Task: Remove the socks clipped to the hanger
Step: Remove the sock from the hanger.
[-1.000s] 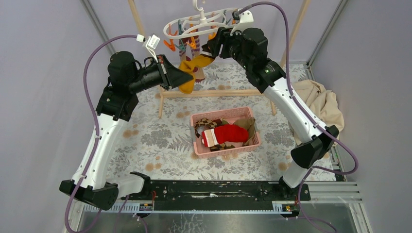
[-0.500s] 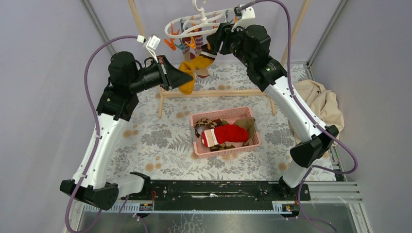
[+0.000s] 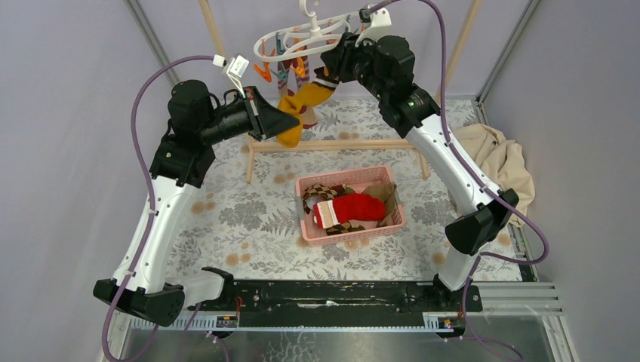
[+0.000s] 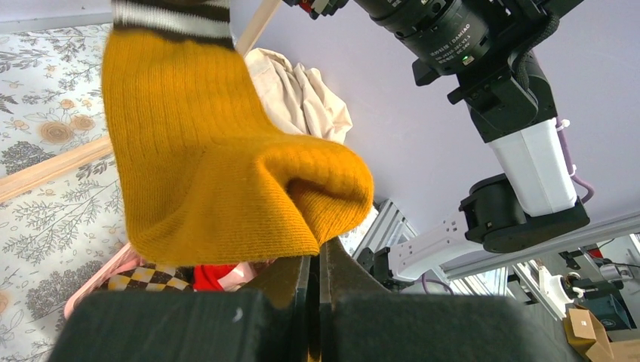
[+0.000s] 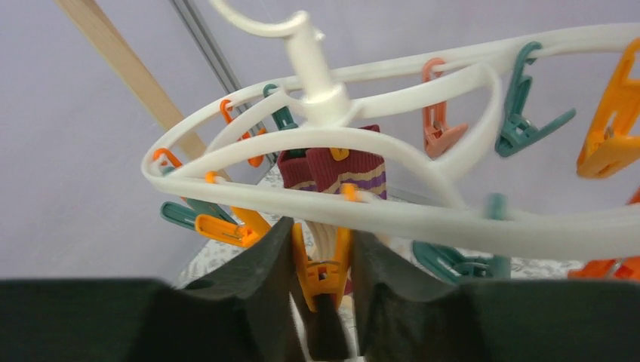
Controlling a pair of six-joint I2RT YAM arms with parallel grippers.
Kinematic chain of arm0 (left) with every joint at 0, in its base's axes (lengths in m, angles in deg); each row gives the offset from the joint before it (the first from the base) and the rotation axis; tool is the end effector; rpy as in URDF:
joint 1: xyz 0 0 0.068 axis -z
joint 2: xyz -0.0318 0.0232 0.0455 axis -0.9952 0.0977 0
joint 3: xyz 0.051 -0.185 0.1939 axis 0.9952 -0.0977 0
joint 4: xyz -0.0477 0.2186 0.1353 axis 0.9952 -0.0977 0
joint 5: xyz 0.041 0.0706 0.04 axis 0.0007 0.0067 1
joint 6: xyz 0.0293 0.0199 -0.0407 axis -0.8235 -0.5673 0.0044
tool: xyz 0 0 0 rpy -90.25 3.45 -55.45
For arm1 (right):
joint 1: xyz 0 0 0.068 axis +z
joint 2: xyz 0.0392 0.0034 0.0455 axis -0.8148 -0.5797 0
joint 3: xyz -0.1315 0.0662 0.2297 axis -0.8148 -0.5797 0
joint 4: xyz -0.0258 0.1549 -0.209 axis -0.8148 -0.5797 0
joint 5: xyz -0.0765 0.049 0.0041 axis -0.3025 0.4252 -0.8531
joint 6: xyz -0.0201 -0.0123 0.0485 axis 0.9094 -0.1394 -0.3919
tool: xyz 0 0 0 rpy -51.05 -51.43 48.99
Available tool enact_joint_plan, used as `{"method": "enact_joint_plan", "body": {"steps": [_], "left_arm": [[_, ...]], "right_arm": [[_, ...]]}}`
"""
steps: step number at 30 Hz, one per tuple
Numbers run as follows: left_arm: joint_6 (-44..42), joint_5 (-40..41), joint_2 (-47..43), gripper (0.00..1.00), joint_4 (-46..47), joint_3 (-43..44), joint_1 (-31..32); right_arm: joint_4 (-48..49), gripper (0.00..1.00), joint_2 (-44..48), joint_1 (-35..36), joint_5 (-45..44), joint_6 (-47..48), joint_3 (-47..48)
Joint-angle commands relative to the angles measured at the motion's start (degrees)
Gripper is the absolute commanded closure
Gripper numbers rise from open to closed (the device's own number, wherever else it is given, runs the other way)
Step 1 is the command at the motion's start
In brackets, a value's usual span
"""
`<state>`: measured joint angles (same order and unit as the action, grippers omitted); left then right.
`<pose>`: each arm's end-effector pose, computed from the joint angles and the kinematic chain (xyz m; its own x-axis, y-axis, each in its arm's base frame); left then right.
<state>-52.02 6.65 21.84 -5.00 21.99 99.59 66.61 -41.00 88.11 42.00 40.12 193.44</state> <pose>0.2232 -0.0859 0.4868 -0.5503 -0.2756 -0.7882 0.6522 0.4476 -0.6119 0.3356 0.2229 0.5067 -0.0259 0.2664 -0.9635 -0.5725 0.7862 0.2328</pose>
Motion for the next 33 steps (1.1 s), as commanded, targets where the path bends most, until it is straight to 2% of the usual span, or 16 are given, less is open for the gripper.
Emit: {"method": "enact_joint_plan", "body": {"steps": [1, 2, 3, 7, 8, 13, 14, 15, 20, 26, 33], "left_arm": [[0.53, -1.64, -0.02, 1.0, 1.97, -0.31, -0.69], [0.52, -1.71, 0.02, 1.0, 2.05, -0.39, -0.7], [0.55, -1.68, 0.02, 1.0, 2.06, -0.43, -0.7], [0.56, -1.76, 0.15, 1.0, 2.15, -0.61, -0.85], [0.61, -1.81, 0.16, 1.0, 2.19, -0.71, -0.87], [1.69, -2.51, 0.41, 1.0, 3.76, -1.57, -0.88], [2.08, -2.71, 0.46, 1.0, 4.17, -1.89, -0.88], [2.48, -3.0, 0.57, 1.0, 4.66, -2.16, -0.88], [4.52, -4.37, 0.99, 1.0, 6.87, -3.16, -0.92], [7.43, -6.19, 1.9, 1.0, 11.11, -6.7, -0.22], [6.23, -3.08, 6.6, 1.0, 12.06, -9.82, 6.55]], "right_arm": [[2.14, 0.83, 0.38, -0.7, 0.32, -0.06, 2.19], [2.13, 0.93, 0.48, -0.74, -0.01, -0.16, 2.12], [2.25, 0.97, 0.55, -0.77, -0.21, -0.15, 1.91], [2.39, 0.98, 0.75, -0.87, -0.12, -0.13, 1.58], [2.43, 0.95, 0.87, -0.85, 0.0, -0.13, 1.49], [3.72, 0.46, 2.27, -1.0, 0.33, -0.58, -0.77], [4.04, 0.37, 2.77, -0.96, 0.5, -0.57, -1.58], [4.5, 0.33, 3.37, -0.94, 0.54, -0.59, -2.4], [4.76, 0.26, 7.32, -0.94, 0.72, -1.39, -6.43], [3.85, 0.19, 14.79, -1.1, 0.57, -3.09, -15.86], [-5.52, 0.18, 18.95, -3.03, 0.44, -3.81, -18.58]]}}
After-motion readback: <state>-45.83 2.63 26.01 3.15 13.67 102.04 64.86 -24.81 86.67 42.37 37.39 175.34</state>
